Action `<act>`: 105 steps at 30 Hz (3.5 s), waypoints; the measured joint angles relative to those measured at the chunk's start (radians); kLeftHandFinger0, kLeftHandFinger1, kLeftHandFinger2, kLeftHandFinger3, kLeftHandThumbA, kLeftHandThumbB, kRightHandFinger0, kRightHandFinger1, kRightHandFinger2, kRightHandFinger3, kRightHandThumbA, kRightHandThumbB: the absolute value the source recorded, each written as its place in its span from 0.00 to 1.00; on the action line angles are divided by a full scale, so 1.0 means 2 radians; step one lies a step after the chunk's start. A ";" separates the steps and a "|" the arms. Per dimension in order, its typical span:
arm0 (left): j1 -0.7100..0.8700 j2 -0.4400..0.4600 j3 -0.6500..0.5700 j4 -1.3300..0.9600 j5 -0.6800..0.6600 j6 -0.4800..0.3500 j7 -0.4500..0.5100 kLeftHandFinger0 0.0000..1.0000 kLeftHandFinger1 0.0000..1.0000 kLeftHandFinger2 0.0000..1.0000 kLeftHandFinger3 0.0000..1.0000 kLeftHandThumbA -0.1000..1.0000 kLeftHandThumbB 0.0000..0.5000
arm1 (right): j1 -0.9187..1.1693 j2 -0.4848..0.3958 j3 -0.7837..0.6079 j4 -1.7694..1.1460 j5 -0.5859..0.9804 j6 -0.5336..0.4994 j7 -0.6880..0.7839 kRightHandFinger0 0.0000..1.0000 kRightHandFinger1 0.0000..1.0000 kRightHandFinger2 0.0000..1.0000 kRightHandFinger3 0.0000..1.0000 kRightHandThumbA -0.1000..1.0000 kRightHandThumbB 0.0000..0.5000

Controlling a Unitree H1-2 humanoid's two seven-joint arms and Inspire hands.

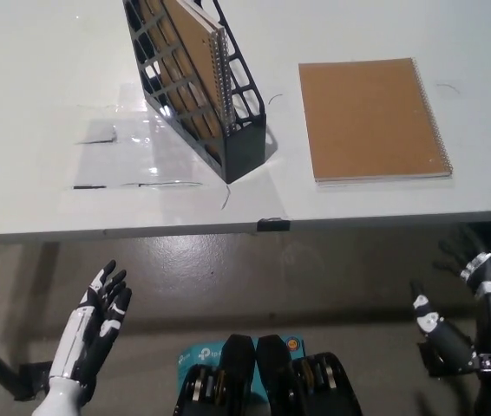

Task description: Use the right hand to pick up a book from the book holder on the left side and put it on another book on the right side

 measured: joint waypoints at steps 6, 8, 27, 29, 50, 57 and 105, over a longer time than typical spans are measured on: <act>0.004 0.000 -0.001 0.000 0.003 0.000 0.000 1.00 1.00 1.00 1.00 0.81 0.00 | -0.065 -0.003 0.008 -0.105 0.002 0.047 0.021 1.00 1.00 1.00 1.00 0.73 1.00; 0.004 0.000 -0.002 0.000 0.005 0.000 0.000 1.00 1.00 1.00 1.00 0.83 0.00 | -0.102 -0.007 0.009 -0.115 0.002 0.066 0.029 1.00 1.00 1.00 1.00 0.78 0.97; 0.004 0.001 -0.005 0.000 0.011 -0.001 -0.002 1.00 1.00 1.00 1.00 0.88 0.00 | -0.401 -0.013 0.069 0.041 0.001 0.278 0.121 1.00 1.00 1.00 1.00 1.00 0.87; 0.003 0.001 -0.007 0.000 0.013 -0.001 -0.002 1.00 1.00 1.00 1.00 0.90 0.00 | -0.428 -0.011 0.076 0.067 0.002 0.301 0.132 1.00 1.00 1.00 1.00 1.00 0.84; 0.004 0.010 -0.031 -0.005 0.056 -0.006 -0.005 1.00 1.00 1.00 1.00 0.85 0.00 | -0.576 0.047 0.063 0.300 0.013 0.380 0.156 1.00 1.00 1.00 1.00 1.00 0.84; 0.008 0.011 -0.031 -0.010 0.067 -0.006 -0.005 1.00 1.00 1.00 1.00 0.77 0.00 | -0.589 0.060 0.057 0.349 0.016 0.381 0.154 1.00 1.00 1.00 1.00 1.00 0.82; 0.010 0.013 -0.035 -0.013 0.071 -0.008 -0.006 1.00 1.00 1.00 1.00 0.72 0.00 | -0.594 0.063 0.032 0.386 0.047 0.370 0.149 1.00 1.00 1.00 1.00 1.00 0.78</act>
